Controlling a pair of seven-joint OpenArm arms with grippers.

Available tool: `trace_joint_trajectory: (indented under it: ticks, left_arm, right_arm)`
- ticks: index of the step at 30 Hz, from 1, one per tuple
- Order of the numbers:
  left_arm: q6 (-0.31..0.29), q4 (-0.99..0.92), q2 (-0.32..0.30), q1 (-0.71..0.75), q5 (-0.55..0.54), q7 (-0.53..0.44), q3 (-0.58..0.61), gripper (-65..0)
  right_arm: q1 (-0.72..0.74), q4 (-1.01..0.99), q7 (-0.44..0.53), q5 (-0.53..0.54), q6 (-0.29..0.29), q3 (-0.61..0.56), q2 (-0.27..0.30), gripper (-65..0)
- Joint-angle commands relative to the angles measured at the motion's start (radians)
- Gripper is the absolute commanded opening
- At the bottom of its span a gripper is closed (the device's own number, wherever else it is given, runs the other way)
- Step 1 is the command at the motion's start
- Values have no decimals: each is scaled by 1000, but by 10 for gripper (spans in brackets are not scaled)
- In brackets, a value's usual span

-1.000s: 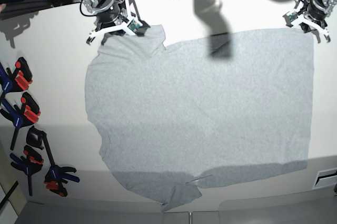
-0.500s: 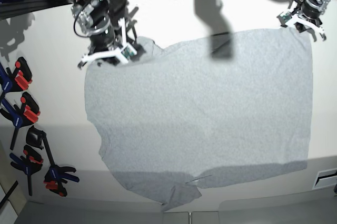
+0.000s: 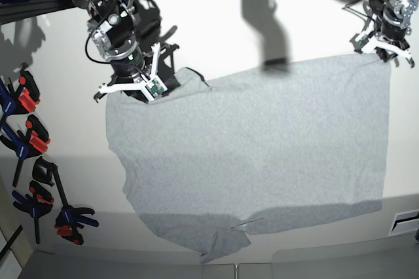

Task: Fold the T-shirt properly
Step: 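Lift the hem with both grippers and carry it toward the collar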

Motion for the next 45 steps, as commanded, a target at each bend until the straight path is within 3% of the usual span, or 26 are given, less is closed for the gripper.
trace_joint_trajectory:
  ticks: [1,6,13,19,28,36,41,45]
  left_arm:
    - [22,12,-18,-12,10,-5,-7,-650]
    - [23,12,-18,-59,-7,-31,-7,-650]
    - [22,11,-15,-133,-164,-74,-7,-650]
    - [22,8,6,-195,-235,-74,-7,-650]
    - [23,3,12,-208,-235,-99,-7,-650]
    - [24,2,10,-208,-235,-36,-7,-650]
    - [129,2,10,-208,-235,-69,-7,-650]
    - [135,0,10,-237,-236,-71,-7,-650]
  right_arm:
    - [11,20,25,-10,-18,6,11,-650]
    - [12,20,48,-10,-49,6,10,-650]
    - [24,17,72,-11,-58,6,2,-650]
    - [108,-48,86,2,-57,6,-79,-650]
    - [267,-254,115,11,-57,6,-202,-650]
    - [364,-406,102,0,-56,6,-197,-650]
    - [364,-409,107,0,-55,6,-198,-650]
    - [364,-409,109,0,-55,6,-198,-650]
